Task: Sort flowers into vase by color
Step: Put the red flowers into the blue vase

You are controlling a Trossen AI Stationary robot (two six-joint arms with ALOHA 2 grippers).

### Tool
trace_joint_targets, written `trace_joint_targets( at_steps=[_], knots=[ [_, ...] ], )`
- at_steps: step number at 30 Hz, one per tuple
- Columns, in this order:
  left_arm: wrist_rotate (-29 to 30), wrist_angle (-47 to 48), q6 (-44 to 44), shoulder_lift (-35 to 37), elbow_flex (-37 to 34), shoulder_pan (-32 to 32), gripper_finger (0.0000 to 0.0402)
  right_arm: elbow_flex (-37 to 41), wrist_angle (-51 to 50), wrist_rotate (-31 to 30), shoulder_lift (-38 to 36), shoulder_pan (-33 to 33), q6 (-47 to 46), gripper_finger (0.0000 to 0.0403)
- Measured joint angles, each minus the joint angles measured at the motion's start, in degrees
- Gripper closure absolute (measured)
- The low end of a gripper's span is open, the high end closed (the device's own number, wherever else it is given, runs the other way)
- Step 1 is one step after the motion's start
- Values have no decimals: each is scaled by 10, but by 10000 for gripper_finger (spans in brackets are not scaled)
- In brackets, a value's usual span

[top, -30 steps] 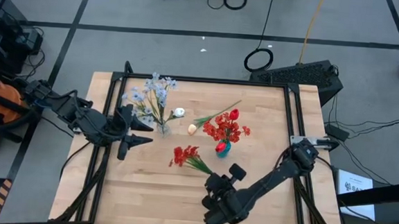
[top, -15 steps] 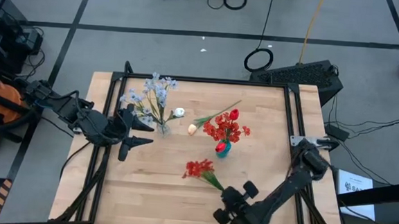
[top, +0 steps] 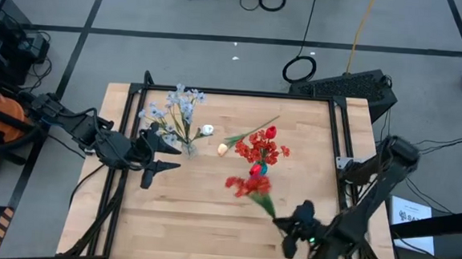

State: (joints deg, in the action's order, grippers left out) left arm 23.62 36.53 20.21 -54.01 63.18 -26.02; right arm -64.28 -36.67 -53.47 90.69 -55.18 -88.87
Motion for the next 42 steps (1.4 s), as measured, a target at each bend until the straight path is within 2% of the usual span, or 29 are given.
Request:
trace_joint_targets(
  at_steps=[7,9,15,20,25,32,37,40,42],
  knots=[
    [0,0,3,-2,0,0,214,120,69,-166,-126,-33,85,402],
    [0,0,3,-2,0,0,214,150,80,-196,-152,-29,105,402],
    [7,0,3,-2,0,0,214,210,91,-249,-209,-8,132,402],
    [14,-10,3,-2,0,0,214,220,91,-257,-245,4,185,402],
    [26,-39,-5,-2,0,0,214,220,94,-216,-291,17,270,402],
    [30,-81,-49,-2,0,0,214,220,92,-51,-376,35,407,402],
    [30,-91,-56,-2,0,0,214,223,99,0,-449,28,481,402],
    [30,-92,-56,-1,0,0,214,259,164,5,-504,24,547,402],
    [30,-92,-56,-2,0,0,214,306,258,14,-546,24,604,402]
  ],
)
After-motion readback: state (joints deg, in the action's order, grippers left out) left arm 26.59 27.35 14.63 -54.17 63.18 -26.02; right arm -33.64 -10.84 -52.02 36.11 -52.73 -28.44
